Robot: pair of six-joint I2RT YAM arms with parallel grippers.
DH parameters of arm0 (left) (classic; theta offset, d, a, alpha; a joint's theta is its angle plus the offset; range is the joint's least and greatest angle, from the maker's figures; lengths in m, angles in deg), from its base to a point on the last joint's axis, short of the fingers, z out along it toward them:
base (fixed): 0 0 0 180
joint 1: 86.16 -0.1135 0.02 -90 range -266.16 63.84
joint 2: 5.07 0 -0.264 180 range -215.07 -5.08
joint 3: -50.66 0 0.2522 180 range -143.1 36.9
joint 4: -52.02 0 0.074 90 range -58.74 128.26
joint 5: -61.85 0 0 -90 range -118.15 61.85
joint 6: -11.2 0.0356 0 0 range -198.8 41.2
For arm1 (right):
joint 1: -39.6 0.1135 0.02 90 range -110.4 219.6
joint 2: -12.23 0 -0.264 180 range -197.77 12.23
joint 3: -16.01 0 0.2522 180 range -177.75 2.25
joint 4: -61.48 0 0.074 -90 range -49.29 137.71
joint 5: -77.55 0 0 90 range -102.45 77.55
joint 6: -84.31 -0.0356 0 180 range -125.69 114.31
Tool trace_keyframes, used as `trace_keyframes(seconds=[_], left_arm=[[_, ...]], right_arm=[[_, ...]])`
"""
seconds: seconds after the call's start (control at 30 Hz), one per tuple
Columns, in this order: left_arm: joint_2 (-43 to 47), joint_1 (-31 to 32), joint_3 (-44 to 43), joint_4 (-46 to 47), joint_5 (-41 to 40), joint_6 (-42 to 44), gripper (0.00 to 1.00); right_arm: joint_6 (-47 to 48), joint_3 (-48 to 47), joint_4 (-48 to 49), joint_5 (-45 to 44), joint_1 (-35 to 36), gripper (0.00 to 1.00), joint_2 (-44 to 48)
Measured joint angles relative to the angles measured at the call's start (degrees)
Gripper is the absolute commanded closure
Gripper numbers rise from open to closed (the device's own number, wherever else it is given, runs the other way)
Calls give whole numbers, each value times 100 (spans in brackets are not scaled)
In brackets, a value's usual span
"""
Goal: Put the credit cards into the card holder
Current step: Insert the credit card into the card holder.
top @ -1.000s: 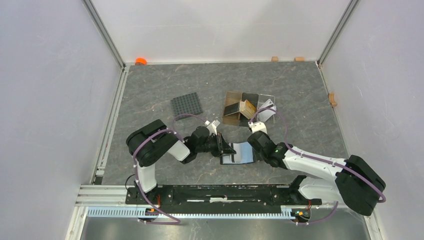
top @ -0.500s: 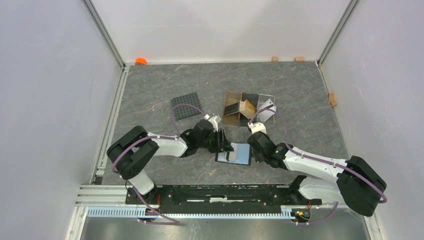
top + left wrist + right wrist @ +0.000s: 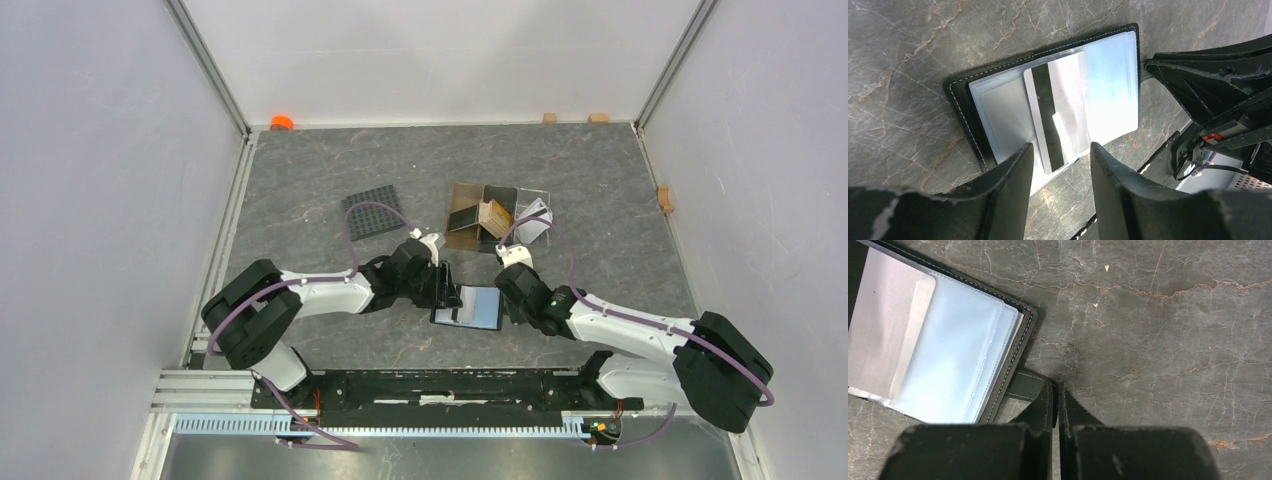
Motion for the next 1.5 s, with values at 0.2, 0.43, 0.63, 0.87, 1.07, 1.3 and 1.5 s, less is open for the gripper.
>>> trace_keyframes(seconds=[0.2,0.43,0.63,0.87,1.07,1.3,1.5], left_arm=[[-131,87,-140,-87,-4,9,49],[-323,232,-192,177,17,9,51],[-492,297,-219,446,46,7,53],[-505,321,-221,496,-127,22,53],[-660,323,-396,487,-219,76,53],[-870,321,-404,859,-94,76,54],[-1016,319,-280,1432,98,50,54]], right_arm=[[0,0,0,2,0,100,0],[-2,2,0,2,4,100,0],[-15,2,0,-2,13,100,0],[-20,11,9,-28,33,100,0],[-22,11,9,-44,42,100,0],[-55,15,11,-55,44,100,2],[-101,48,39,-83,55,100,31]])
